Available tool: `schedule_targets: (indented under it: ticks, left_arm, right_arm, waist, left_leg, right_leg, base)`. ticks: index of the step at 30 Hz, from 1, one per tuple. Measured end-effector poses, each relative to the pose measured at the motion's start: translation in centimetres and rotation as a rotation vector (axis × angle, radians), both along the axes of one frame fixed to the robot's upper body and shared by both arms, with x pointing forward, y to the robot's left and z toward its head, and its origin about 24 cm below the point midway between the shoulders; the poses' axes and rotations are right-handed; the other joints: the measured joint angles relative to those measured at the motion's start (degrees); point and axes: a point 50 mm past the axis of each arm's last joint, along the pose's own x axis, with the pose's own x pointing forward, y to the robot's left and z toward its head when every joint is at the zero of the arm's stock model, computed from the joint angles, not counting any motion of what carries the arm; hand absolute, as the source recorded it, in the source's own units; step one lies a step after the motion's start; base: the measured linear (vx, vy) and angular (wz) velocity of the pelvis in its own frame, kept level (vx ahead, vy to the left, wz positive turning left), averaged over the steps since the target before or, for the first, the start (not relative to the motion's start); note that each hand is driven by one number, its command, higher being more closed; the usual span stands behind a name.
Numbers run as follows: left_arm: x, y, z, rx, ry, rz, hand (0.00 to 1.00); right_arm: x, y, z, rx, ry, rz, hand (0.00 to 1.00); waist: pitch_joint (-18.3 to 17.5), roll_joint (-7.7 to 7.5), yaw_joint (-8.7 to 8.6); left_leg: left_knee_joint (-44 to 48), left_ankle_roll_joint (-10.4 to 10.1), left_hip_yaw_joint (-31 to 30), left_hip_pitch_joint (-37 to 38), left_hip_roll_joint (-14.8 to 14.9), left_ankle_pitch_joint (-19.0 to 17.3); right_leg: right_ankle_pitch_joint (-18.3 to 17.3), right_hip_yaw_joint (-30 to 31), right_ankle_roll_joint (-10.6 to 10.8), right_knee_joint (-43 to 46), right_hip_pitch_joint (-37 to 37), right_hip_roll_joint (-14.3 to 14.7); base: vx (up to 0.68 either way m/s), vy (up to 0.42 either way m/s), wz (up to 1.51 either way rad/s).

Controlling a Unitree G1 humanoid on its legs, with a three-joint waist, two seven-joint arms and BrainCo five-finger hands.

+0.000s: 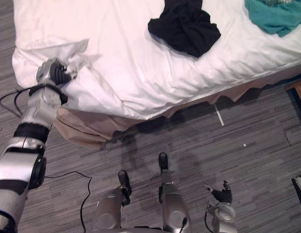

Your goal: Tidy the bed and pick cloth on bed and put in laundry

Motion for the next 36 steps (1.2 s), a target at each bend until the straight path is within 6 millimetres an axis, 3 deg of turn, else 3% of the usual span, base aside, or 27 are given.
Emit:
schedule_targets:
  ticks: [1, 3, 4, 5, 6, 7, 9, 13, 15, 16, 19, 23, 24, 25, 27, 30, 31, 33, 36]
  left_arm:
    - [-1.5, 1.2, -1.5, -0.027, 0.012, 0.032, 0.00]
    - [-6.2, 4.8, -6.6, -0.109, 0.105, 0.155, 0.00]
    - [-7.2, 5.5, -7.5, -0.130, 0.124, 0.186, 0.00]
    - [-9.4, 6.9, -9.5, -0.200, 0.148, 0.272, 0.00]
    - [-11.2, 7.9, -10.9, -0.269, 0.143, 0.347, 0.00]
    - [-12.2, 8.3, -11.7, -0.302, 0.141, 0.387, 0.00]
    - [-16.8, 9.4, -15.6, -0.472, 0.144, 0.558, 0.00]
    - [-22.2, 7.8, -21.7, -0.721, 0.230, 0.738, 0.00]
    - [-24.7, 5.7, -24.8, -0.840, 0.292, 0.810, 0.00]
    - [-25.3, 5.2, -25.4, -0.866, 0.306, 0.826, 0.00]
    - [-27.4, 2.4, -27.9, -0.977, 0.365, 0.878, 0.00]
    - [-27.1, -0.2, -29.1, -1.068, 0.385, 0.864, 0.00]
    - [-26.1, -0.8, -29.1, -1.089, 0.377, 0.837, 0.00]
    - [-25.4, -1.0, -29.0, -1.095, 0.371, 0.816, 0.00]
    - [-22.7, -1.7, -28.2, -1.100, 0.334, 0.736, 0.00]
    - [-19.8, -2.5, -27.0, -1.096, 0.287, 0.631, 0.00]
    - [-19.4, -2.7, -26.9, -1.094, 0.284, 0.613, 0.00]
    - [-16.4, -4.1, -25.8, -1.096, 0.261, 0.519, 0.00]
    - [-13.1, -5.7, -24.2, -1.084, 0.242, 0.398, 0.00]
  right_arm:
    - [0.4, -0.7, 0.9, -0.037, -0.025, 0.009, 0.00]
    - [1.0, -2.5, 3.2, -0.140, -0.080, 0.023, 0.00]
    - [1.1, -2.8, 3.6, -0.161, -0.086, 0.025, 0.00]
    - [1.3, -3.9, 4.6, -0.208, -0.098, 0.026, 0.00]
    - [1.5, -4.6, 5.4, -0.244, -0.106, 0.030, 1.00]
    - [1.8, -4.7, 5.8, -0.259, -0.115, 0.034, 1.00]
    - [3.6, -5.0, 8.2, -0.325, -0.197, 0.067, 1.00]
    - [7.4, -4.7, 12.2, -0.421, -0.320, 0.163, 1.00]
    - [10.7, -2.7, 14.6, -0.479, -0.395, 0.279, 1.00]
    - [11.5, -1.9, 15.3, -0.487, -0.425, 0.307, 1.00]
    - [14.8, 2.9, 19.1, -0.549, -0.598, 0.489, 1.00]
    - [17.6, 7.0, 22.0, -0.573, -0.697, 0.628, 1.00]
    - [19.0, 8.0, 23.9, -0.588, -0.745, 0.648, 1.00]
    - [19.6, 8.2, 24.9, -0.590, -0.764, 0.648, 1.00]
    - [21.6, 8.4, 29.3, -0.613, -0.837, 0.624, 1.00]
    - [22.8, 7.8, 33.3, -0.638, -0.893, 0.570, 1.00]
    - [22.9, 7.7, 33.7, -0.638, -0.895, 0.558, 1.00]
    - [23.6, 6.7, 34.7, -0.615, -0.886, 0.500, 1.00]
    - [23.9, 6.8, 34.6, -0.580, -0.905, 0.454, 1.00]
  waist:
    - [-0.5, 0.45, 0.00]
    - [-3.6, 1.23, 0.27]
    - [-4.3, 1.40, 0.50]
    - [-5.5, 1.80, 1.33]
    - [-6.3, 1.93, 1.71]
    - [-6.6, 1.97, 1.76]
    - [-7.7, 1.81, 1.96]
    - [-8.2, 1.44, 3.21]
    - [-8.0, 0.98, 3.44]
    - [-8.0, 0.86, 3.55]
    - [-7.9, 0.56, 4.11]
    - [-5.8, 0.57, 4.74]
    - [-3.5, 0.56, 4.72]
    - [-2.4, 0.59, 4.76]
    - [1.1, 1.05, 5.26]
    - [4.9, 1.92, 6.76]
    - [5.0, 2.11, 6.98]
    - [5.8, 3.49, 8.04]
    - [6.6, 4.69, 8.75]
  left_leg:
    - [-0.2, -0.1, 0.0, 1.0, -0.1, 0.1]
    - [-2.1, -0.7, -0.2, 3.7, -0.4, 0.5]
    - [-2.4, -0.8, -0.4, 4.1, -0.5, 0.6]
    - [-3.3, -1.1, -1.3, 5.3, -0.8, 0.8]
    - [-3.8, -1.3, -1.9, 6.0, -1.0, 0.9]
    - [-4.1, -1.3, -2.2, 6.4, -1.0, 1.0]
    - [-4.6, -1.3, -3.1, 7.3, -1.9, 1.3]
    - [-6.1, -0.9, -4.4, 7.2, -3.0, 2.4]
    - [-6.4, -1.2, -4.8, 7.0, -3.5, 2.5]
    - [-6.6, -1.2, -5.0, 6.9, -3.6, 2.6]
    - [-7.7, -1.0, -6.2, 5.9, -4.0, 3.8]
    - [-8.0, -0.9, -8.0, 4.9, -4.1, 5.3]
    - [-8.0, -1.0, -9.1, 4.0, -4.3, 5.9]
    - [-7.9, -1.0, -9.5, 3.3, -4.4, 6.2]
    - [-7.8, -0.7, -11.3, -0.3, -4.8, 7.8]
    - [-7.4, -0.6, -12.9, -4.0, -4.9, 8.7]
    - [-7.4, -0.6, -13.2, -5.1, -4.9, 8.9]
    - [-7.1, -0.3, -15.2, -9.5, -5.3, 9.9]
    - [-7.2, -0.2, -16.8, -13.0, -5.9, 10.8]
  right_leg:
    - [-0.1, 0.0, -0.1, -0.1, 0.9, 0.0]
    - [-0.6, -0.2, -0.4, -0.2, 2.8, 0.1]
    - [-0.7, -0.4, -0.4, -0.3, 3.2, 0.1]
    - [-0.9, -0.8, -0.4, -0.3, 4.2, 0.0]
    - [-1.3, -1.6, -0.2, -0.3, 5.2, -0.2]
    - [-1.4, -1.9, -0.1, -0.4, 5.6, -0.3]
    - [-1.7, -3.0, -0.1, -0.4, 6.8, -0.7]
    - [-2.1, -3.7, 0.1, -0.4, 6.5, -2.0]
    - [-2.1, -4.2, 0.0, -0.6, 6.4, -2.4]
    - [-2.1, -4.2, 0.0, -0.6, 6.2, -2.5]
    - [-2.1, -4.7, 0.0, -0.4, 5.1, -2.8]
    - [-1.6, -6.4, 0.2, -0.4, 4.8, -3.0]
    - [-1.3, -7.2, 0.3, -0.4, 4.4, -3.1]
    - [-1.1, -7.8, 0.4, -0.3, 4.0, -3.2]
    - [-1.0, -9.4, 0.2, 1.1, 0.8, -3.6]
    - [-0.2, -11.0, -0.6, 1.4, -2.1, -3.9]
    - [-0.1, -11.3, -0.5, 1.5, -2.9, -4.0]
    - [0.1, -12.9, -0.4, 2.0, -6.6, -4.3]
    - [0.3, -14.3, -0.3, 2.0, -9.2, -4.5]
  base:
    - [0.00, 0.000, 0.00]
    - [0.01, 0.002, 0.02]
    - [0.02, 0.008, 0.11]
    - [0.00, 0.017, 0.23]
    - [0.00, 0.017, 0.28]
    - [-0.03, 0.031, 0.34]
    - [-0.04, 0.041, 0.25]
    - [-0.07, 0.036, 0.16]
    - [-0.08, 0.037, 0.10]
    - [-0.05, 0.018, 0.04]
    - [-0.02, 0.001, 0.10]
    - [0.00, -0.007, 0.22]
    - [-0.03, 0.008, 0.33]
    - [-0.05, 0.010, 0.38]
    - [-0.05, 0.005, 0.42]
    - [-0.02, 0.006, 0.32]
    - [0.00, 0.013, 0.29]
    - [0.01, 0.012, 0.35]
    - [0.00, 0.037, 0.32]
